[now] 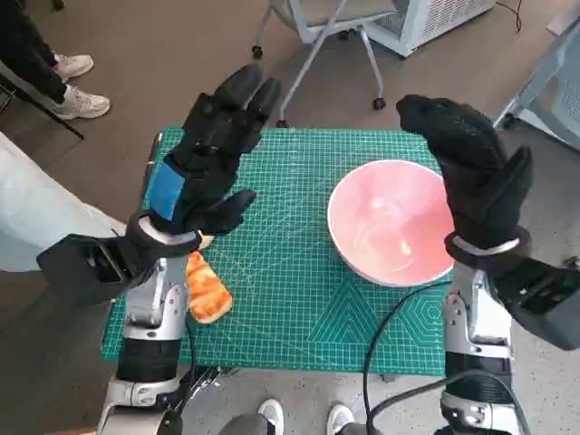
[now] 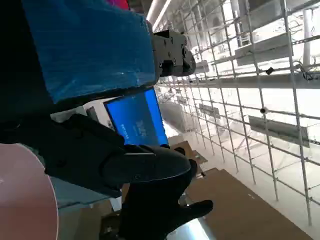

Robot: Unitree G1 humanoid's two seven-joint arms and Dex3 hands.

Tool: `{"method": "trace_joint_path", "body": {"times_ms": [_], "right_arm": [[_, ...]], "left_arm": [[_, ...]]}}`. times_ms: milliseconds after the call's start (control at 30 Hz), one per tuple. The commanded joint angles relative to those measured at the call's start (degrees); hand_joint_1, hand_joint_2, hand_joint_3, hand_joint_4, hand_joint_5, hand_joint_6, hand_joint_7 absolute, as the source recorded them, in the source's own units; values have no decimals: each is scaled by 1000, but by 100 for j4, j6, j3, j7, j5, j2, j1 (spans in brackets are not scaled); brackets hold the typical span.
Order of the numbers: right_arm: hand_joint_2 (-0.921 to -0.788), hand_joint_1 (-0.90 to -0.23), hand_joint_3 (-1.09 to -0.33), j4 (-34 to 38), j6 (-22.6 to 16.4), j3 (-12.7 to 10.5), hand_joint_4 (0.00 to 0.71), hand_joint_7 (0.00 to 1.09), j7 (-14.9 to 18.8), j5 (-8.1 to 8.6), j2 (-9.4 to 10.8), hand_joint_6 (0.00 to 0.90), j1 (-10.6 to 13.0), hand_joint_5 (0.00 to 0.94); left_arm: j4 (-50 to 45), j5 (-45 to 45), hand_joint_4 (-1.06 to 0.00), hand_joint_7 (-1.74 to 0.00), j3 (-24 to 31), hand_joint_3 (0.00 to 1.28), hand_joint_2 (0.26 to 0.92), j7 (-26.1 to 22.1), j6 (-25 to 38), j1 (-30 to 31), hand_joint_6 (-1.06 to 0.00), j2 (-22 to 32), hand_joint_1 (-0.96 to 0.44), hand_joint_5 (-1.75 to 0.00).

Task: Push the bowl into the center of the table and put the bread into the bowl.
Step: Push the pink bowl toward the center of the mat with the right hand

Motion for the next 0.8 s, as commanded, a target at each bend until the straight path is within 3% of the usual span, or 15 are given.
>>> {"method": "trace_joint_path", "body": {"times_ms": [33,800], "right_arm": [[-921,-681,-737,22,52,15,185,592,5,20,15,11,108,1],[-921,-682,-738,44,83,13,186,590,45,78,8,11,101,1]], "left_arm": [[-94,-23,-94,-398,23,438,921,2,53,-12,1,28,-664,-6],[-112,-21,-99,-431,27,438,921,31,64,12,1,2,-664,-8]]}}
